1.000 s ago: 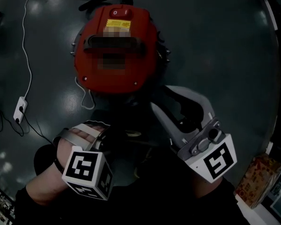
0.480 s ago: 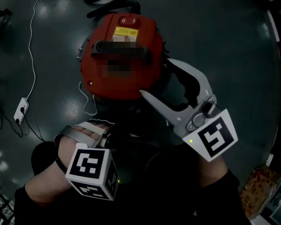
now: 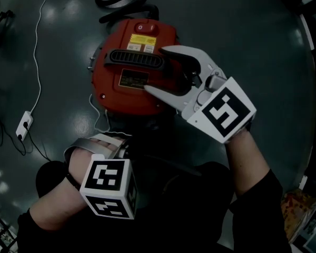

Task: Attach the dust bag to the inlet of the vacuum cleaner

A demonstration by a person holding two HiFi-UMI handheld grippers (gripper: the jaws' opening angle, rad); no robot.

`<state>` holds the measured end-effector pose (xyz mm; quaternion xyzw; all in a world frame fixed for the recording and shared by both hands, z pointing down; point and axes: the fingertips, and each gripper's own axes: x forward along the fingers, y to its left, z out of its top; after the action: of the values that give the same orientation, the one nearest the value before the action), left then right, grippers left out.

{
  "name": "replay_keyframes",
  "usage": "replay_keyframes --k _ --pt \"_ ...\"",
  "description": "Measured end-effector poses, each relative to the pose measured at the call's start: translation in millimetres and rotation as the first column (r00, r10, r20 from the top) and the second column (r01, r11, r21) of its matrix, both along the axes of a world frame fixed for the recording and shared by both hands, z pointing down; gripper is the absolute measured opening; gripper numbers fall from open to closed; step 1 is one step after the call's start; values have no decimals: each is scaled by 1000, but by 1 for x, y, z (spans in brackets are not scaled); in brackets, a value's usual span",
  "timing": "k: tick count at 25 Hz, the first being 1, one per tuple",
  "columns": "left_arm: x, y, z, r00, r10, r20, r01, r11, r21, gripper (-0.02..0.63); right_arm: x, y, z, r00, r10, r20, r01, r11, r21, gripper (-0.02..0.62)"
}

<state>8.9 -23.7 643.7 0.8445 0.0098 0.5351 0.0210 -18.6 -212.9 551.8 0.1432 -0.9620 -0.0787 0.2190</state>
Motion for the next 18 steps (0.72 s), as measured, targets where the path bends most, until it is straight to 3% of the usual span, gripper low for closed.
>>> replay_keyframes --k 3,5,18 --pt "1 -1 -1 1000 -7 4 7 1000 22 35 -5 -8 2 999 -20 -33 20 1000 14 261" --pt "1 -1 -2 1000 -20 -9 20 999 33 37 -7 -13 0 999 -17 -28 18 999 34 166" --pt "-10 -2 -14 997 -67 -47 69 997 37 48 -7 -15 0 1000 -13 -28 14 999 49 163"
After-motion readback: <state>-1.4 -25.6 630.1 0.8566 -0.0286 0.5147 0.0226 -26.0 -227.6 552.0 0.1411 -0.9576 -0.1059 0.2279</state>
